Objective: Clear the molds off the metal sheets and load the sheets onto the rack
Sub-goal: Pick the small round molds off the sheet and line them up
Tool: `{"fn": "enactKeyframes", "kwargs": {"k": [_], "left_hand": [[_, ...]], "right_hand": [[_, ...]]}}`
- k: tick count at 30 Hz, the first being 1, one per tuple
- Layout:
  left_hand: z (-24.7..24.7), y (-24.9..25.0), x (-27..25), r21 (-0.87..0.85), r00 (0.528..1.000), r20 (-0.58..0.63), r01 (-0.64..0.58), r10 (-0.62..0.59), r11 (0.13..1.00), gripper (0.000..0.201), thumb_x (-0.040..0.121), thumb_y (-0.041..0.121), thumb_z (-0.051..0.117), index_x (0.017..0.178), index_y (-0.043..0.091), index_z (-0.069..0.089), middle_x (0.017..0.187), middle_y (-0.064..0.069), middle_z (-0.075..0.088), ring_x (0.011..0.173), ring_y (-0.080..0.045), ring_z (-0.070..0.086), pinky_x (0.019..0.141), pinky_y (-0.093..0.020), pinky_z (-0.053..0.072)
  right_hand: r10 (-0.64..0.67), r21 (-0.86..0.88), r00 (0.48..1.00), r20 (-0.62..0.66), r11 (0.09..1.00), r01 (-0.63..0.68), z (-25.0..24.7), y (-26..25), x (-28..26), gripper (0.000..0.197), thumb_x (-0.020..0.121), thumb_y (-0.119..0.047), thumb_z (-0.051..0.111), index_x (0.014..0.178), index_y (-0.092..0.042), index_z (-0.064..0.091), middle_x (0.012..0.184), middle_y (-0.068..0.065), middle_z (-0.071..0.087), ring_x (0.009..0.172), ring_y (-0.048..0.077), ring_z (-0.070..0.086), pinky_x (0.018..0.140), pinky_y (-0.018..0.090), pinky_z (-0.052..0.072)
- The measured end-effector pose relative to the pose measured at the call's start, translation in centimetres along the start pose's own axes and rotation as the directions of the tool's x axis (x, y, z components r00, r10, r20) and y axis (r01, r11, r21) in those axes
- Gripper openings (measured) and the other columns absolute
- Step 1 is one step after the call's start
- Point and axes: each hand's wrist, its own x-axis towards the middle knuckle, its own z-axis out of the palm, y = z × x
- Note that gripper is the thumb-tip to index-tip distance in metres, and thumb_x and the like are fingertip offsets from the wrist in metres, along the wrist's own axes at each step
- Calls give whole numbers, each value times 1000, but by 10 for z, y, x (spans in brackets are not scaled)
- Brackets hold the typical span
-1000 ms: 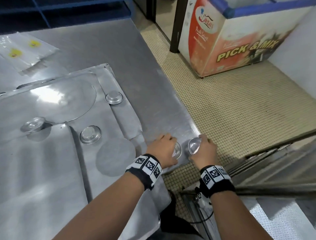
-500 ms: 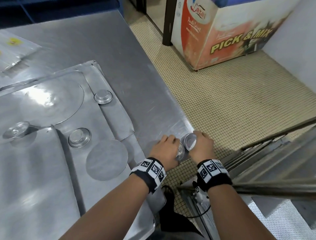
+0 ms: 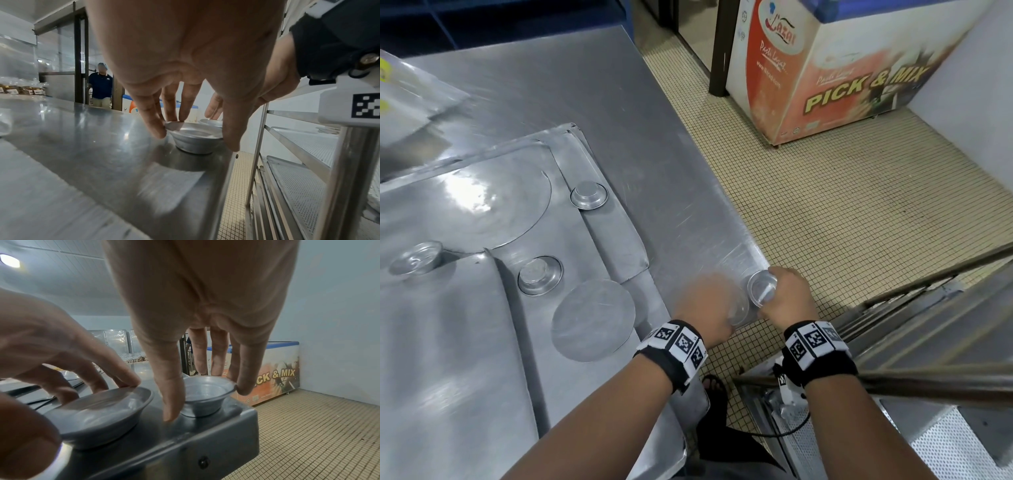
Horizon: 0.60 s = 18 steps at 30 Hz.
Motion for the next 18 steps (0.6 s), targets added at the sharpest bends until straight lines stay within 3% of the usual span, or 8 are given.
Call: {"fn": "enactKeyframes", "kwargs": {"k": [9, 12, 15, 18], "left_hand": [[3, 2, 2, 13, 1000, -2, 1, -1, 1000, 80, 78, 32, 75, 144, 15, 33, 143, -3, 34, 130, -24, 35, 106, -39, 43], [-1, 0, -1, 0, 999, -35, 7, -7, 1000, 80, 78, 38, 74, 144, 17, 34, 145, -3, 33, 132, -24, 34, 107, -40, 41], [-11, -6, -9, -36, 993, -113, 17, -21, 999, 62, 83, 43, 67, 137, 23, 45, 131, 2, 49, 121, -20, 46, 99, -35, 45], [-31, -22, -23, -82, 988, -128, 77, -87, 994, 38, 88, 39, 59, 123, 25, 57, 112, 4, 63, 105, -19, 60, 85, -35, 51]], "right_hand": [[-24, -12, 999, 21, 1000, 25, -7, -4, -5, 88, 63, -4, 90, 140, -20, 51, 133, 1, 55, 120, 25, 54, 95, 40, 52], [-68, -54, 997, 23, 996, 69, -14, -8, -7, 81, 70, -1, 83, 142, -20, 49, 139, 1, 51, 125, 25, 49, 97, 38, 50], [-151, -92, 988, 36, 984, 154, -22, -18, -11, 73, 77, 0, 77, 141, -22, 50, 136, 1, 54, 116, 21, 55, 92, 33, 53], [-227, -96, 969, 97, 967, 236, -27, -39, -18, 59, 81, -11, 77, 133, -27, 54, 116, -4, 65, 94, 14, 64, 82, 33, 59]]}}
